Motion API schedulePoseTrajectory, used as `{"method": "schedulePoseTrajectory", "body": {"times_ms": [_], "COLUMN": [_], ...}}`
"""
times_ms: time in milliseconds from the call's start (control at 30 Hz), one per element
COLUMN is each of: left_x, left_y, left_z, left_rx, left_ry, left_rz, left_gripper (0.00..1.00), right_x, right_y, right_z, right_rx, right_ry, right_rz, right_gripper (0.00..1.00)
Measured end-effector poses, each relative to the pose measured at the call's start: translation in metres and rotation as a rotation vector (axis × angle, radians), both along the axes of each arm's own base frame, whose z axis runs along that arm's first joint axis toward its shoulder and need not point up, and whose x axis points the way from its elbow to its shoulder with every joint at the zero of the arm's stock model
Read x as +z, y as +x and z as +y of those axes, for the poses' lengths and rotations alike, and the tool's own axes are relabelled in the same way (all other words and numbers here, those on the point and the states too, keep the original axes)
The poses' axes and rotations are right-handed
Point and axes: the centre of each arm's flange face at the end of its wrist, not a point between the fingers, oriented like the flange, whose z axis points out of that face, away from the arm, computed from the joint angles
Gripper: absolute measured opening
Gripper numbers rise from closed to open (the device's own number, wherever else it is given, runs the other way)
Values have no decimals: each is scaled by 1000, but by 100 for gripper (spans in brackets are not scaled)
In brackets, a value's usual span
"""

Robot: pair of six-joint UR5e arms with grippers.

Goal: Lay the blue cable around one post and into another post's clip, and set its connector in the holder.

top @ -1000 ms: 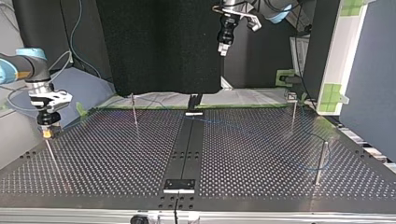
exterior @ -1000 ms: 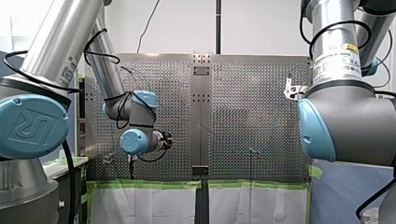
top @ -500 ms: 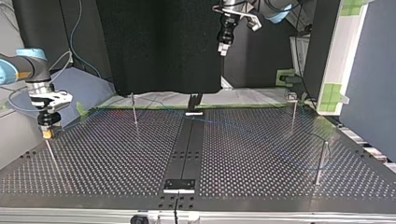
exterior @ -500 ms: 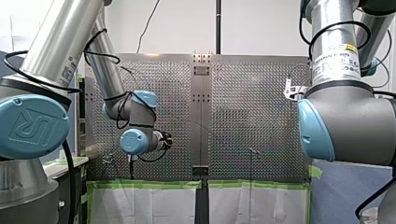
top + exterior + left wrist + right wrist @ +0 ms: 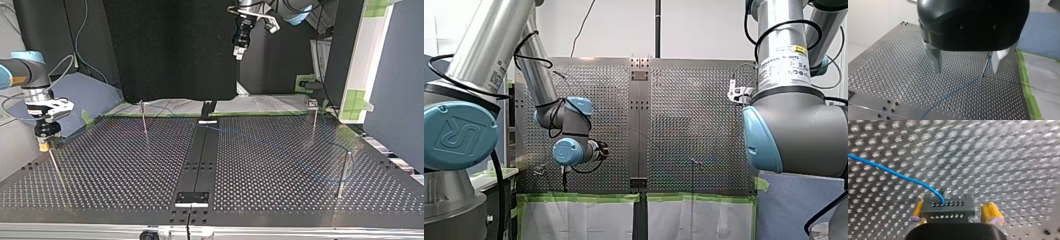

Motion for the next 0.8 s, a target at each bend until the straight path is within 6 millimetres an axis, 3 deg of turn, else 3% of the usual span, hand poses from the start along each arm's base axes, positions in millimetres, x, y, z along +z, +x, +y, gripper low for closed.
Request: {"method": "schedulePoseTrajectory", "body": {"times_ms": [233, 800], "left_x": [0, 0], "left_y": [0, 0], "left_z": [0, 0], "left_rx": [0, 1], "left_ry": [1, 6], "left_rz": [0, -1], "left_gripper": [100, 100], "right_x": [8, -1], "right_y": [0, 2], "right_z": [2, 4], "right_rx": [-1, -8], "right_ry": [-6, 14], "right_rz": [-2, 0], "right_gripper": [100, 100]}}
